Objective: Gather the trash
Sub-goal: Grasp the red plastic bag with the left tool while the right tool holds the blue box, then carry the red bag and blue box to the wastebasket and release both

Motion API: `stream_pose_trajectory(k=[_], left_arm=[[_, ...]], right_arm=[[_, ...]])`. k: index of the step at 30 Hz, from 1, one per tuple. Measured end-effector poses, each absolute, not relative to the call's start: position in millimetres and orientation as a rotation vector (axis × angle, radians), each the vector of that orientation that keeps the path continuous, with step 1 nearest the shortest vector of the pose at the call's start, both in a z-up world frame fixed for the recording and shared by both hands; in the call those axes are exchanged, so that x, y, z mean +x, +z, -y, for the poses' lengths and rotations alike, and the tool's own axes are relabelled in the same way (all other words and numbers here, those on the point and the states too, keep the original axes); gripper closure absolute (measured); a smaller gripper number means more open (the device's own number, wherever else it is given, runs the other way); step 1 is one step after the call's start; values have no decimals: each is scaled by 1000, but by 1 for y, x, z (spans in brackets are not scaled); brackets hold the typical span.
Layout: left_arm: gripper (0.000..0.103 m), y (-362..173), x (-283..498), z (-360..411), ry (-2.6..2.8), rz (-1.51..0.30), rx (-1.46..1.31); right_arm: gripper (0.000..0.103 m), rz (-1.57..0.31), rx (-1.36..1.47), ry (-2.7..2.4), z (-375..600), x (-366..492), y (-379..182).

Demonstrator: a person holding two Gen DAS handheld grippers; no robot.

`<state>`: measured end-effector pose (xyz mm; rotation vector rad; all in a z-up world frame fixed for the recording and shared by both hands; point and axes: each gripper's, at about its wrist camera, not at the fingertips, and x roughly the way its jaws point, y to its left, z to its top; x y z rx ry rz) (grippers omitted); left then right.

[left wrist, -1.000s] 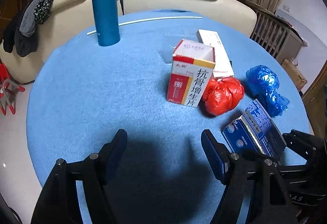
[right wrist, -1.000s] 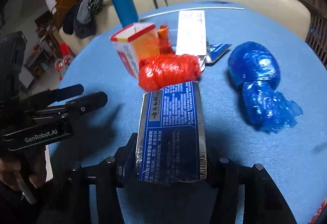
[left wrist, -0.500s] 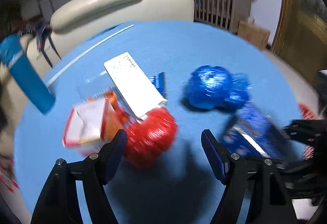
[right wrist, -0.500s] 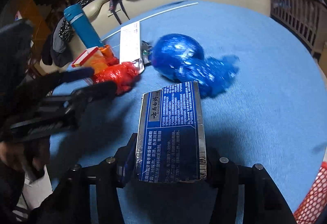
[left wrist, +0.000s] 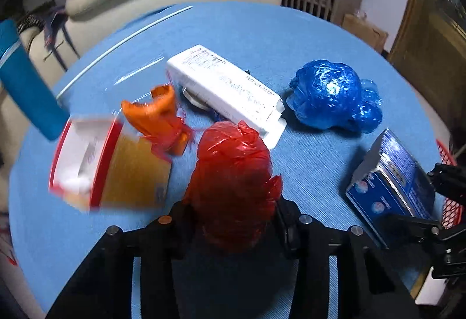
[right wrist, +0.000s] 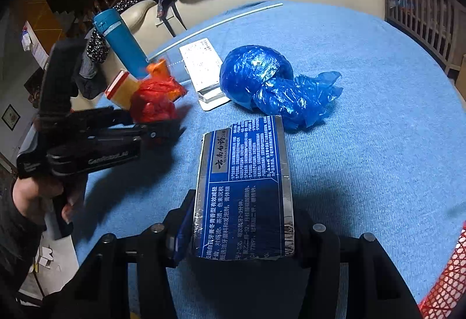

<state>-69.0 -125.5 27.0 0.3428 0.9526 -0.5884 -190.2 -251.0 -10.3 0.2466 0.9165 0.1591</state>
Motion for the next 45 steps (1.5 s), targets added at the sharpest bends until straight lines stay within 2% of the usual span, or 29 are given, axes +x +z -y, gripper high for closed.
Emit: stream_pose_trajectory(k=[11,26,36,45], left_arm=[[58,41,-133,79,-556,-917,144],[58,68,-181,50,-526,-840,79],[58,94,-211,102,-640,-774,148],[58,101,-244,184,-788,-755,266]], right_arm=[[46,-888,233,136,237,-201,0],[46,-805,223,60,233,-253,31],[46,-726,289,-129,307,-321,52],[46,-693,357,-299,382,-383,51]])
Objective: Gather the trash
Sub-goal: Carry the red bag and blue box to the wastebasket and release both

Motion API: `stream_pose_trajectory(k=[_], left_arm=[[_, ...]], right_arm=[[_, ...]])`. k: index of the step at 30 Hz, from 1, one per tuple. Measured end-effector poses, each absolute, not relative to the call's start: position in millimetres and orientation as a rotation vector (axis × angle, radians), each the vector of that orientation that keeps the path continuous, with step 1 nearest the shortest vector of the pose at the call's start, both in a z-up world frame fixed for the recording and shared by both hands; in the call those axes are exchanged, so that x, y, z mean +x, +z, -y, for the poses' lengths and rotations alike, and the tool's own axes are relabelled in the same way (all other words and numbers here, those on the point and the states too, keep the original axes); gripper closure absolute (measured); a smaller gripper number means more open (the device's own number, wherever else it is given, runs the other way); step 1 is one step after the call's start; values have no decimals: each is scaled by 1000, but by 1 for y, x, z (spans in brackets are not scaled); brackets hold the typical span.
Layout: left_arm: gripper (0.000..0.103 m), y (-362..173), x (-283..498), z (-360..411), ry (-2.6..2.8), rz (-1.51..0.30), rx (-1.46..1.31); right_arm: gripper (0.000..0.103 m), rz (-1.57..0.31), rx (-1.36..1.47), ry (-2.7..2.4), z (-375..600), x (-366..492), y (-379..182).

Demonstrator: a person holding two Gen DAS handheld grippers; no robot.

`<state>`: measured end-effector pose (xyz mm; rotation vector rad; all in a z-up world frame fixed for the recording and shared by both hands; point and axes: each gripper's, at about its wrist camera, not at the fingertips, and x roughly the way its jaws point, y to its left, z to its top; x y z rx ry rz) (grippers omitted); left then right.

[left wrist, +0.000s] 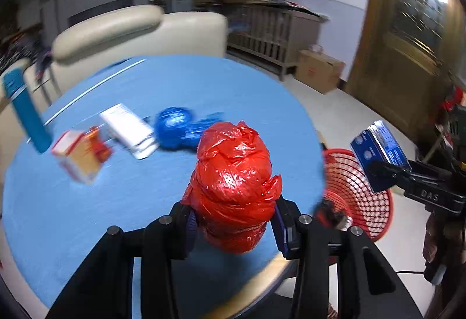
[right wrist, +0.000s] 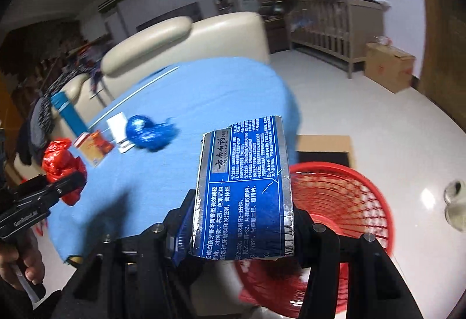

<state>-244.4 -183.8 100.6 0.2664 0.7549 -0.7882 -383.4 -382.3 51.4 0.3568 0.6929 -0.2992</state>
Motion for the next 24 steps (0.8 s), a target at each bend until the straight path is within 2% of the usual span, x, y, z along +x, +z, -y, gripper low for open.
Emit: stream_pose_trajectory(k=[13,24], left_arm=[[58,81,-305,303,-1012,-785,447],[58,61,-315,354,-1070,-857,497]], right_arm=[[46,-707,446,-428,447,-437,20],[46,-740,506,-462,474,-448,-4]])
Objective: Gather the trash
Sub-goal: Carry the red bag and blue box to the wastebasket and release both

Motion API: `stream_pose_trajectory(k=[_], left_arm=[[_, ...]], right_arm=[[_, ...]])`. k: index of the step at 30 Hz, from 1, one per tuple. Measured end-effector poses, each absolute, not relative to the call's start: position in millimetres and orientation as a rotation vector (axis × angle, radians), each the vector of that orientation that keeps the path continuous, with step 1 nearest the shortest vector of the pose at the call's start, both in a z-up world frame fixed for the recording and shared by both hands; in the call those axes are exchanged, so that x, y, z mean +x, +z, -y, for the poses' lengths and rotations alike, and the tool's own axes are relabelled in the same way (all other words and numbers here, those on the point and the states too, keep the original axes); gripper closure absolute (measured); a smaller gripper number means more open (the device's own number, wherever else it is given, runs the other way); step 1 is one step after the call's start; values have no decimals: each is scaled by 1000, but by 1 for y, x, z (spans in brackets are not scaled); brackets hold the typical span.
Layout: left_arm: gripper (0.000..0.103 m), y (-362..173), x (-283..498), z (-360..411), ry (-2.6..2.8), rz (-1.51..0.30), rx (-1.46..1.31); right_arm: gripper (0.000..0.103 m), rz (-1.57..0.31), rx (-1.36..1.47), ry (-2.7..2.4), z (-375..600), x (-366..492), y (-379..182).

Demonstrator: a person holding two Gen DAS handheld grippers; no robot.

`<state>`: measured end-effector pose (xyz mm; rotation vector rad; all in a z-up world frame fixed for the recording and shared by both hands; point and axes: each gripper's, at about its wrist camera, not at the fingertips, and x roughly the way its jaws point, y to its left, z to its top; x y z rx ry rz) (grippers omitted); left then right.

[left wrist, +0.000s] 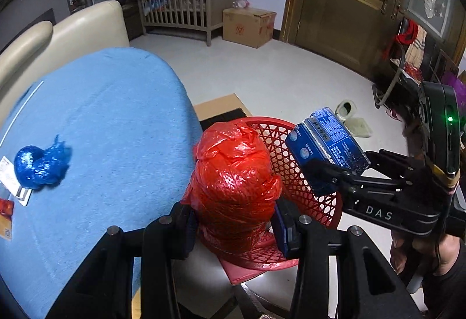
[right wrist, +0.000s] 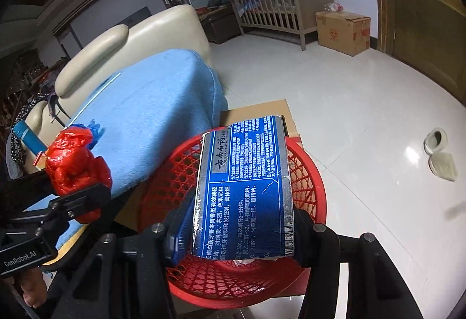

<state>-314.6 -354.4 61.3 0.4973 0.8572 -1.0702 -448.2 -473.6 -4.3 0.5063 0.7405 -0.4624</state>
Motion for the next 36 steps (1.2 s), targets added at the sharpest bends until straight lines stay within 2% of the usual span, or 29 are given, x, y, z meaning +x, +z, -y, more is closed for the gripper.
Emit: stream_pose_trajectory(k=[7,9,13,17,20,21,22,24,31,36], left_arm=[[58,54,-317,369,-1077,-883,515],[58,53,-317,369,-1079,-892,517],[58,49,-316,372,-1087,-913,516],[57,44,-317,375,-1092,-928,526],[53,41,-318,379,-1092,-940,531],[45,40,-318,380,-1089,-941,533],[33,39,-318,381,-1083,-943,538],[26,40,-318,382,-1067,-930,542],[26,53,-301,366,-1051,-919,480],[26,75,-276,327,-988,-873,399]], right_arm=[[43,-801,526,-449,479,-443,-18],[37,-806,527,-455,481,-444,-21],[32,-788,541,-472,485,-448,-18],[32,-739,574,-509,494,-460,-10],[32,-702,599,-536,500,-465,-2],[32,-688,605,-539,501,-467,0],[32,-680,608,-541,503,-467,2],[32,-659,610,-548,504,-468,8],[32,-641,590,-527,496,-456,24],[32,-668,561,-488,480,-440,26]])
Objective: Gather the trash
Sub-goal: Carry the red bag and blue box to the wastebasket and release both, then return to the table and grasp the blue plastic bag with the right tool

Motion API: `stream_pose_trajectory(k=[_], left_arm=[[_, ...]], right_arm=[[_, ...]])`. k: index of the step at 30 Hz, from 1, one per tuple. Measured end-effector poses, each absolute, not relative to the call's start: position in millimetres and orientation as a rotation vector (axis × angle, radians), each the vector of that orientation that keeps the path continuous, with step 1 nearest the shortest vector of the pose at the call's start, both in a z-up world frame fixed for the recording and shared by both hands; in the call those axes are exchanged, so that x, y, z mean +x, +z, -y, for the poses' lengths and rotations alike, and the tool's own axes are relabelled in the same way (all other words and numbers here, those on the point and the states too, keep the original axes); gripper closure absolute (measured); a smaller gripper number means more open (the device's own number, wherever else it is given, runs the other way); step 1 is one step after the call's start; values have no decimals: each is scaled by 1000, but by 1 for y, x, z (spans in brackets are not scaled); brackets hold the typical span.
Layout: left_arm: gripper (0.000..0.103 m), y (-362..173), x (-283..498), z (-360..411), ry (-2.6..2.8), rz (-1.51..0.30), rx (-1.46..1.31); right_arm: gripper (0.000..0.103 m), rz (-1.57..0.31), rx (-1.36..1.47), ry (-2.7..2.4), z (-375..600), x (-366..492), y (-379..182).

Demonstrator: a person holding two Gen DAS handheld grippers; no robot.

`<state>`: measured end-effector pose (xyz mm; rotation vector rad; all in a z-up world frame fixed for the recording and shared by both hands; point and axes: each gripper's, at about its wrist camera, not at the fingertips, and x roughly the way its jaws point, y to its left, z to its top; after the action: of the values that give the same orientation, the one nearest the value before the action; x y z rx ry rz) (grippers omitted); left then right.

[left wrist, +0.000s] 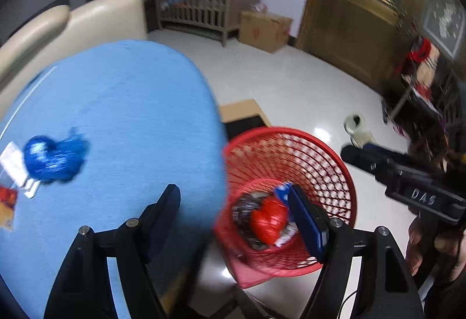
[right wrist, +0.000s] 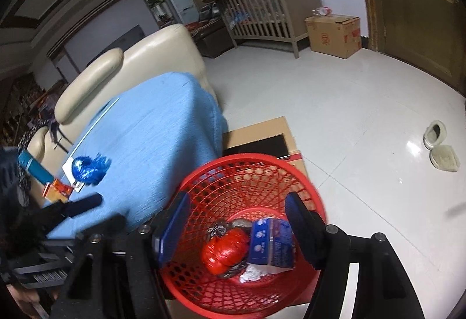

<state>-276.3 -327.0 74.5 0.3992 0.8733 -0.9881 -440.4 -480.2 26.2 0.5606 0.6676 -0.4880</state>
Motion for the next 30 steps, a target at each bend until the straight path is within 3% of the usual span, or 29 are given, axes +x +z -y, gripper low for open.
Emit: stream_pose_trajectory(k=[17,30], left_arm=[[26,62,-187,139,-550,-874,140],[26,50,-154,57,-428,-857,25]], right_arm=[[32,-909,269,-218,359,-327,19],[32,-874,24,-24,264,-214,58]])
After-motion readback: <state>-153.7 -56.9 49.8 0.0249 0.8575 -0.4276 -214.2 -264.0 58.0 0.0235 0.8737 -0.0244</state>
